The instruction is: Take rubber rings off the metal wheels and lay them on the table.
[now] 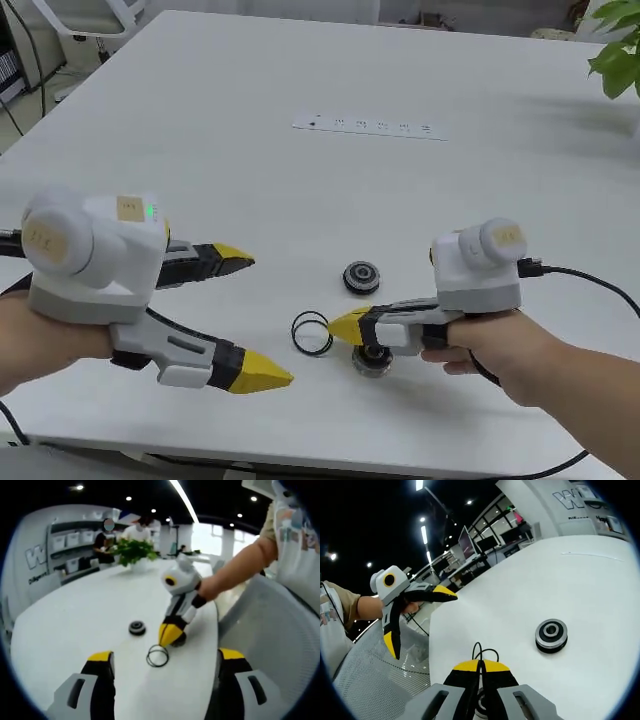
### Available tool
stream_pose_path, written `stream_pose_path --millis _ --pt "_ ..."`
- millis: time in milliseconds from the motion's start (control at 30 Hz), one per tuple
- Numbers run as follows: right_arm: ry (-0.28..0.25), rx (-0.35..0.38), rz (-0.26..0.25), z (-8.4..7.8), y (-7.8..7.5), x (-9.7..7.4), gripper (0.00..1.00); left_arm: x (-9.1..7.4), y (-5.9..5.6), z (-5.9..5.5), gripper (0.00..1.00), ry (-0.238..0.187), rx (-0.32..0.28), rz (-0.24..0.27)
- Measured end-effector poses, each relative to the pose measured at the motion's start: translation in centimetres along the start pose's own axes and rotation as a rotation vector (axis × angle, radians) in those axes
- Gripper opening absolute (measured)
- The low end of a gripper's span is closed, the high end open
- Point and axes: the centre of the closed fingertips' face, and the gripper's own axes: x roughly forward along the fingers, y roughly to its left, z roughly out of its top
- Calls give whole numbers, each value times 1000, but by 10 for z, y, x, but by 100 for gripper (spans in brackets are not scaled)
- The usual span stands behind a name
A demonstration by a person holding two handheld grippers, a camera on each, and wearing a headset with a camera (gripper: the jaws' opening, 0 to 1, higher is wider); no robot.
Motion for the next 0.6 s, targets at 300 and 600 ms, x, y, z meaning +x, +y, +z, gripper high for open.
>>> stream_pose_path --millis 300,600 --pt "18 -1 -22 -3 -5 2 0 -1 0 -2 87 9 2 1" --pt "36 -35 -49 -3 -8 3 0 -1 0 -3 87 12 0 2"
